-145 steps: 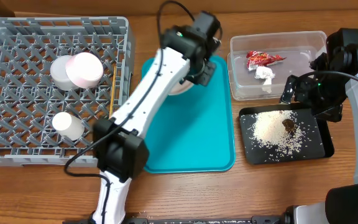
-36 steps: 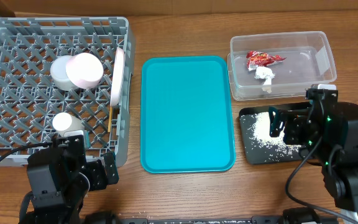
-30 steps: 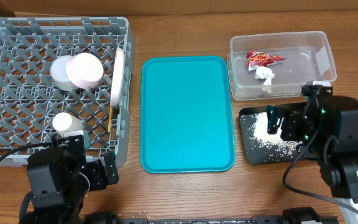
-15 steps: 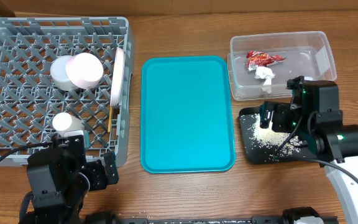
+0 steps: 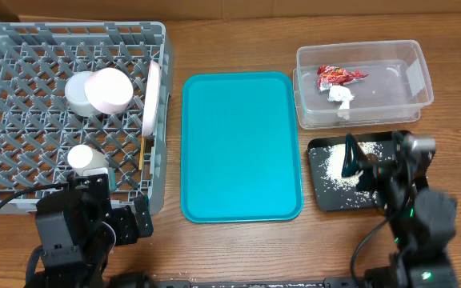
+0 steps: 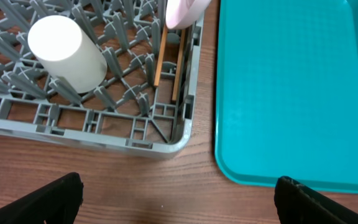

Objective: Sort waste into correct bins and load items into the dishwasher

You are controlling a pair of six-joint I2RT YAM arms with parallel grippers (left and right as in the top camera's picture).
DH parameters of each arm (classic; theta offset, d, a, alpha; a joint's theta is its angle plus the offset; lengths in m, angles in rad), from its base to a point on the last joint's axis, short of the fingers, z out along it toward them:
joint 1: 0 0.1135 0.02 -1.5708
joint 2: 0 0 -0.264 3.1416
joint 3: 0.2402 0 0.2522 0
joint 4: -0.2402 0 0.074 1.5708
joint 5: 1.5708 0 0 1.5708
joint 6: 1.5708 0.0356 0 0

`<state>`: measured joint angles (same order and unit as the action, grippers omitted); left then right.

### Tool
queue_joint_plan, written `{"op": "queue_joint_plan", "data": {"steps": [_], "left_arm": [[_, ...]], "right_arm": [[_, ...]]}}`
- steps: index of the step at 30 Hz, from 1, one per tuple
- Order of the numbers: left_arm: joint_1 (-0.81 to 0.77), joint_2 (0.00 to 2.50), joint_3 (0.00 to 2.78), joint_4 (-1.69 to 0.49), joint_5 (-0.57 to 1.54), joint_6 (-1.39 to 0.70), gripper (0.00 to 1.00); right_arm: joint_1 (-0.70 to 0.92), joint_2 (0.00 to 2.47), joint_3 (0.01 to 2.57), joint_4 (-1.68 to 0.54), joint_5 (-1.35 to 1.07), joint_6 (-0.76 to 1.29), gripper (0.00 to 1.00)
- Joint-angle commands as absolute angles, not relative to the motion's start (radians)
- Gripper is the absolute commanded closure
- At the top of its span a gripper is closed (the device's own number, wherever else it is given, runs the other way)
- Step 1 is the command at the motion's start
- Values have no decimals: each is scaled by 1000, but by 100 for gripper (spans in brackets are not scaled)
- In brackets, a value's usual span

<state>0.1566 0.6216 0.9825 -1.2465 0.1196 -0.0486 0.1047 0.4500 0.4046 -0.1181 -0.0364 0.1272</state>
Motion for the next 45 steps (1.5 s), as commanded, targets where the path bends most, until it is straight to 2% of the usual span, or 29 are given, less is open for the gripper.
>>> {"op": "queue_joint_plan", "data": {"steps": [1,6,10,15,45], "left_arm": [[149,615,982,-1245,130,-30,0],[149,615,982,-1245,130,-30,0],[149,615,982,-1245,130,-30,0],[149,615,982,-1245,130,-30,0],[149,615,982,-1245,130,-30,0]], "right_arm": [[101,300,207,41,-23,127,0],[100,167,6,302,-23,127,0],[80,113,8,186,-18,123,0],[27,32,7,-79,-42,127,0],[-2,3,8,-81,-43,127,0]]}}
